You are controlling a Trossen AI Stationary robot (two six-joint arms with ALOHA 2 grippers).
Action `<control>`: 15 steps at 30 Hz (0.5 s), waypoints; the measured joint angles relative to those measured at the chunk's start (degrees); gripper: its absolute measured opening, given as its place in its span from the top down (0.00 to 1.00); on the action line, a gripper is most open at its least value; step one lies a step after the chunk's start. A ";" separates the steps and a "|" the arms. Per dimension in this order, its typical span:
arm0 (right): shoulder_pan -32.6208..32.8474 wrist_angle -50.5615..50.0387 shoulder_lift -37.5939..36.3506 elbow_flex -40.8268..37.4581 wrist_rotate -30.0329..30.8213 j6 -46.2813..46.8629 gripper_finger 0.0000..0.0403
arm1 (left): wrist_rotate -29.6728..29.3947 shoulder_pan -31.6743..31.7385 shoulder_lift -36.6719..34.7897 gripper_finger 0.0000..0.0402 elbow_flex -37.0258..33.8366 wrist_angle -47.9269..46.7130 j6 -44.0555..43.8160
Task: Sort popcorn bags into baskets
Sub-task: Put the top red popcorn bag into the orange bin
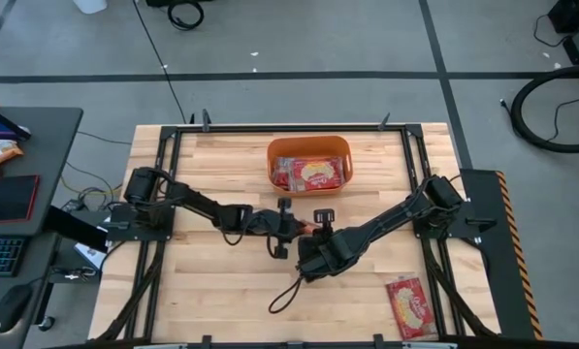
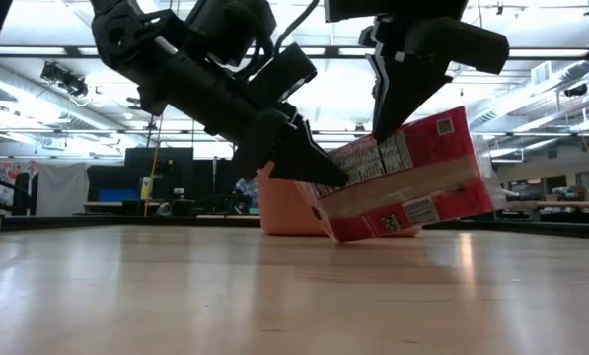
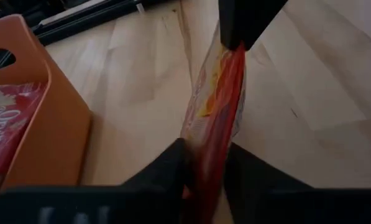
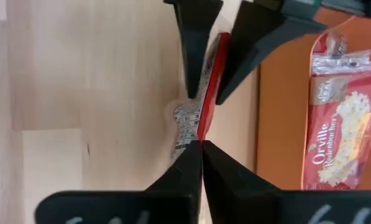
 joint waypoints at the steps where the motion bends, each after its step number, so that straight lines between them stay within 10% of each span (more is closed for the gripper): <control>1: -0.09 -0.07 -0.01 0.00 -0.08 0.67 0.94 | -0.54 0.00 0.00 0.78 -0.02 -0.12 -0.02; 6: -0.61 -2.60 -0.72 0.01 -1.09 4.10 0.84 | -2.09 0.00 -0.02 0.95 -0.02 -0.17 -0.54; 15: 0.52 -7.54 -7.24 -4.16 4.55 10.99 0.74 | -4.74 -0.04 -1.81 0.92 -0.08 -3.05 -1.76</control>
